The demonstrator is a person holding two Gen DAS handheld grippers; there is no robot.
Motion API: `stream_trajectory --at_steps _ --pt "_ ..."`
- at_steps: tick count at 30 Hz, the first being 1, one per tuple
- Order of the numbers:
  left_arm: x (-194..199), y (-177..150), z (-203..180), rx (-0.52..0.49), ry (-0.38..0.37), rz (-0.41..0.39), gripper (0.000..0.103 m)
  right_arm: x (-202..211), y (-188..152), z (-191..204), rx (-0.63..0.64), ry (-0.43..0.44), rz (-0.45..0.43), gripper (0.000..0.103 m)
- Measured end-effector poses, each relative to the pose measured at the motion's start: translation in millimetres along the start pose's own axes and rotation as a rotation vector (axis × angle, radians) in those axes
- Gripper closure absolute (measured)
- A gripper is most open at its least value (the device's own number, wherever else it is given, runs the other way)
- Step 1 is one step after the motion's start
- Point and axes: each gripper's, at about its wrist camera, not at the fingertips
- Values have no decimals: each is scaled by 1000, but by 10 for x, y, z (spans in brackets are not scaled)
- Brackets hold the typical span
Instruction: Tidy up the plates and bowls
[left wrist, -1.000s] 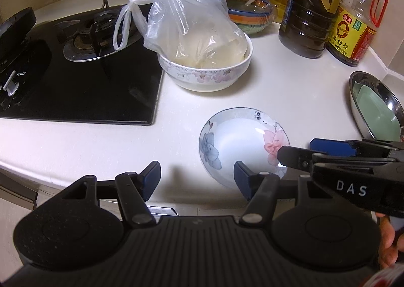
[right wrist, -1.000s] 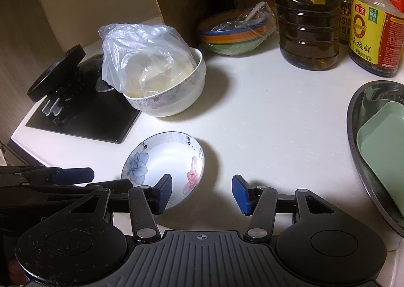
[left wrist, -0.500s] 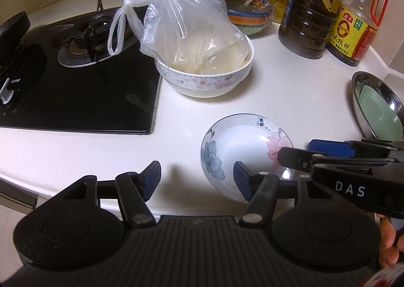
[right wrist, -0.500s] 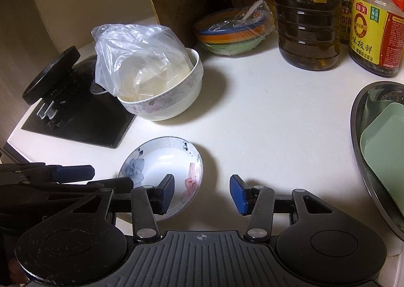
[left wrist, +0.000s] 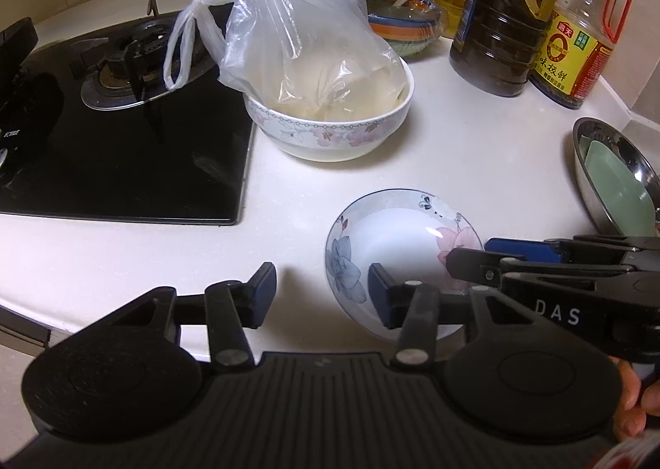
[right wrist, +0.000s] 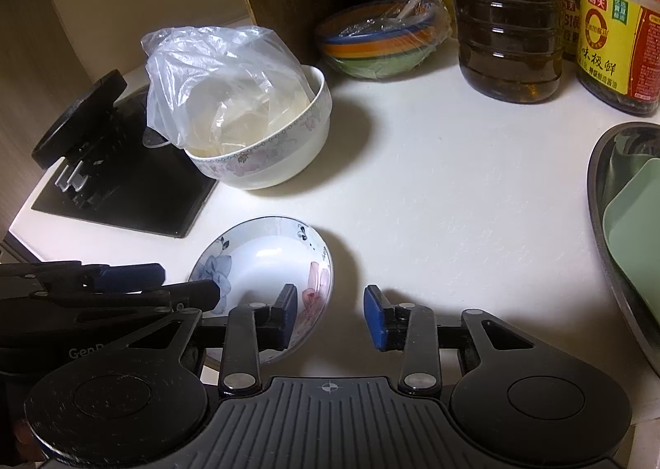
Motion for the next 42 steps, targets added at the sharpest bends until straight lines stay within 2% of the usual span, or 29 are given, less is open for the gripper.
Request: stream_trajectory --at_steps 7,9,11,17,21,31,36,42 --pt "-43 30 16 -1 -12 8 72 -21 17 -10 -8 6 -2 76" --pt "-47 33 13 -2 -18 9 82 -26 20 -8 -9 10 -1 78" --pt "-52 36 15 -3 -27 10 83 -30 18 -3 -7 15 -2 84" --pt "-79 37 -20 -10 -37 15 91 -37 16 27 11 15 -4 90" --pt "-82 42 -27 -8 -33 11 92 -36 7 26 18 13 -3 93" --pt "-90 57 -9 8 -41 13 92 -26 11 22 22 12 -9 94" --pt "-108 82 31 28 -38 15 83 -23 23 -3 0 18 -9 94" --pt "-114 91 -33 10 -41 10 91 -13 24 14 4 4 -28 95"
Point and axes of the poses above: each gripper's, at about its wrist camera, not at the fingertips, and x roughly against the way its jaws point, z to its left, y to its top, and after that the axes turned 15 degrees about z, right-handed
